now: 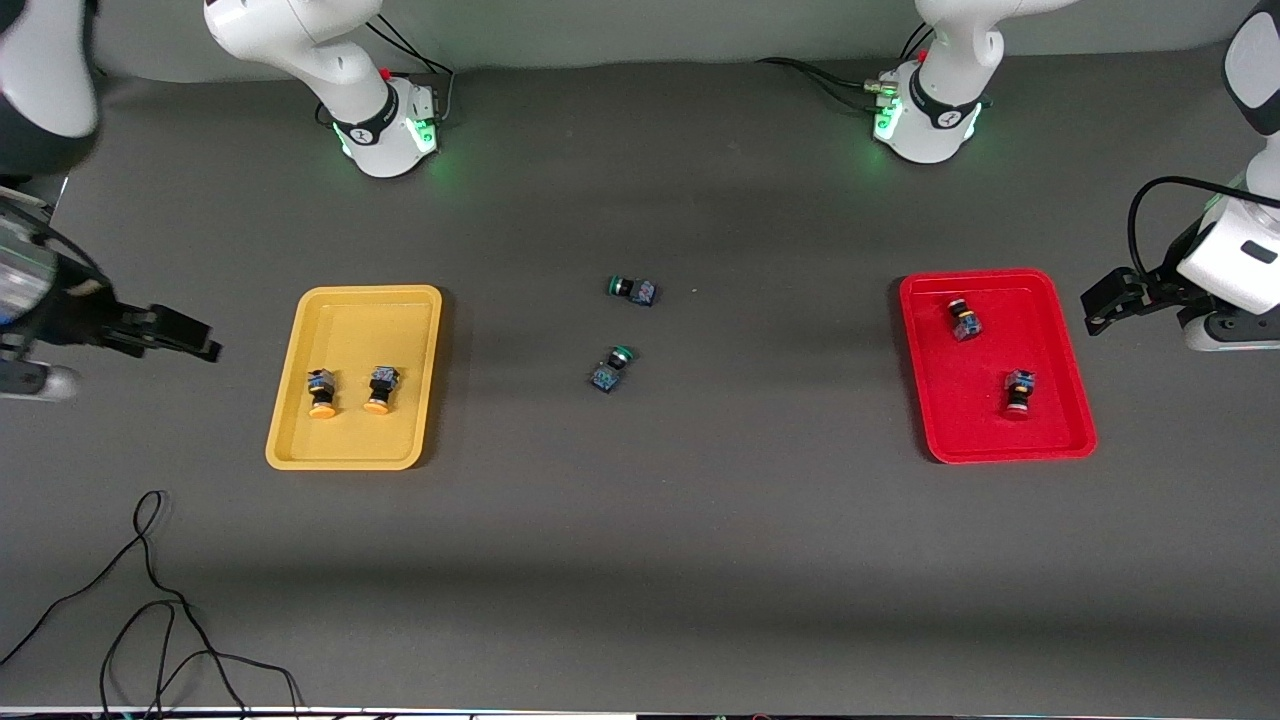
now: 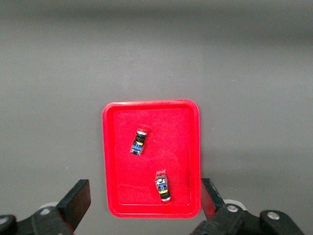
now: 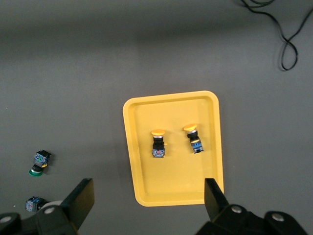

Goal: Place red and yellow buttons in trays

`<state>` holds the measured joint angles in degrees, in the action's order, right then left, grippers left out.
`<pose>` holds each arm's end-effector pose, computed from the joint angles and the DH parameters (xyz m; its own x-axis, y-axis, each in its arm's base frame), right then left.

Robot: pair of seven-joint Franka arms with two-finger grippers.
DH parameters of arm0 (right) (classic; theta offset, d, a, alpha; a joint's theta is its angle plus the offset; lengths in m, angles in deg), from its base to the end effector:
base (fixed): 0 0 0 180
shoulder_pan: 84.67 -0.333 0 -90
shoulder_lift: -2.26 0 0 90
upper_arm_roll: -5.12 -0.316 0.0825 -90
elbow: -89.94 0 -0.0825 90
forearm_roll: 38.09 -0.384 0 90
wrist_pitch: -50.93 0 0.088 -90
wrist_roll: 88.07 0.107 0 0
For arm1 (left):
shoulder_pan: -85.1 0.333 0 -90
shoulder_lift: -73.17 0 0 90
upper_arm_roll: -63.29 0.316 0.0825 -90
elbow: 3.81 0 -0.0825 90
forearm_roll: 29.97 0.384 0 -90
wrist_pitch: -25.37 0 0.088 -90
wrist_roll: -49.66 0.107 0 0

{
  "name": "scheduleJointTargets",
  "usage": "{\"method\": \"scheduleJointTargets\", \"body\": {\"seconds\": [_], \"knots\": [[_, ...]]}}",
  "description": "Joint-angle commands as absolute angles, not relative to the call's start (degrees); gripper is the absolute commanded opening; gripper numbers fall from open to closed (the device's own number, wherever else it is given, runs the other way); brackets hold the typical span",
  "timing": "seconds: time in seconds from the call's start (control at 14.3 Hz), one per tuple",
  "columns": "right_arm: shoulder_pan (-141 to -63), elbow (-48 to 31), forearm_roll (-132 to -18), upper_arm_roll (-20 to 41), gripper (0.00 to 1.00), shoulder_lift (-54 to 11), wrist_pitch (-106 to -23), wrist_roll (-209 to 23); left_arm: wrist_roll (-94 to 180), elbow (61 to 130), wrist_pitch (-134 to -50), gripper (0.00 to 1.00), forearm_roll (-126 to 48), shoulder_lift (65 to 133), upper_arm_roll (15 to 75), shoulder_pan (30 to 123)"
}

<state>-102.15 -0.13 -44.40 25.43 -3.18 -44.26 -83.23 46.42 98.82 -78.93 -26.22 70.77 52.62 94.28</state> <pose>0.5885 -0.0092 0.5811 0.9899 -0.1416 -0.0064 -0.1417 -0.9870 -0.0764 0.5572 -0.0108 0.5645 0.9972 0.0139 0.0736 0.0190 -0.9975 -0.0680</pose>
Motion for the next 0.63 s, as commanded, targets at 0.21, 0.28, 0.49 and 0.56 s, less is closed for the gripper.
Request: {"method": "scheduleJointTargets", "body": {"seconds": [0.21, 0.28, 0.49, 0.56], "knots": [[-87.2, -4.4, -40.5, 11.7, 1.00, -0.1, -44.7, -85.0, 46.7, 97.3, -77.1, 1.00, -26.2, 71.1, 52.8, 93.9], [-87.2, -4.3, -40.3, 12.0, 1.00, -0.5, -44.7, -85.2, 46.7, 97.3, -77.1, 1.00, -26.2, 71.1, 52.8, 93.9], [-87.4, -4.3, -38.8, 12.1, 1.00, -0.5, -44.4, -85.3, 46.7, 97.3, -77.0, 1.00, -26.2, 71.1, 52.8, 93.8], [-87.4, -4.3, -38.5, 12.1, 1.00, -0.5, -44.4, -85.4, 46.7, 97.3, -77.0, 1.00, -26.2, 71.0, 52.8, 93.9]]}}
